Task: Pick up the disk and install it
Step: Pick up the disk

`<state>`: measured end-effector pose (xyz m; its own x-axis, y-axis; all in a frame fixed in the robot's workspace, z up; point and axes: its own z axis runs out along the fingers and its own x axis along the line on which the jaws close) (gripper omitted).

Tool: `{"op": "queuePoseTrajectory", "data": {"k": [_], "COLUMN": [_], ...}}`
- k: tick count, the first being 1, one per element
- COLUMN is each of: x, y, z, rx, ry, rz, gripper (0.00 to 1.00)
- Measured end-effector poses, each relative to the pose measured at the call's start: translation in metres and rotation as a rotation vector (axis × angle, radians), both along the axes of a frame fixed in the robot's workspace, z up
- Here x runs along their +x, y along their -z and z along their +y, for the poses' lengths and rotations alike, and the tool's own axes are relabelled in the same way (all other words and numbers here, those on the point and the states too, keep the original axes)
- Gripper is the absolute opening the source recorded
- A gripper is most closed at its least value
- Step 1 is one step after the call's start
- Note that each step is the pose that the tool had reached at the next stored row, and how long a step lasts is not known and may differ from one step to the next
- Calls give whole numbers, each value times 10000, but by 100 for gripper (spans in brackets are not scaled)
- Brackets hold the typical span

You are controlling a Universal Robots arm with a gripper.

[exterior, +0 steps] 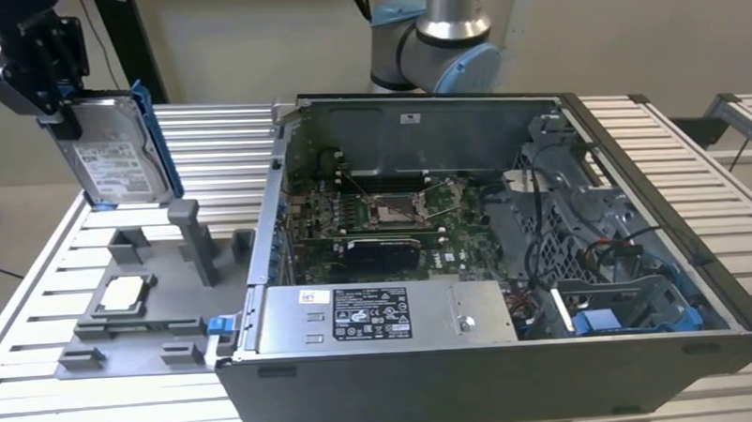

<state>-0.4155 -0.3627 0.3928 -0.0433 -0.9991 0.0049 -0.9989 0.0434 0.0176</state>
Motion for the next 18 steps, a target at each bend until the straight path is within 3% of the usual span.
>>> {"op": "queuePoseTrajectory", "data": {"k": [11,18], "x": [0,0], "y": [-343,-508], "z": [0,0], "rx": [-58,-131], "ry": [1,1], "rz": [1,0], "gripper": [0,0]}}
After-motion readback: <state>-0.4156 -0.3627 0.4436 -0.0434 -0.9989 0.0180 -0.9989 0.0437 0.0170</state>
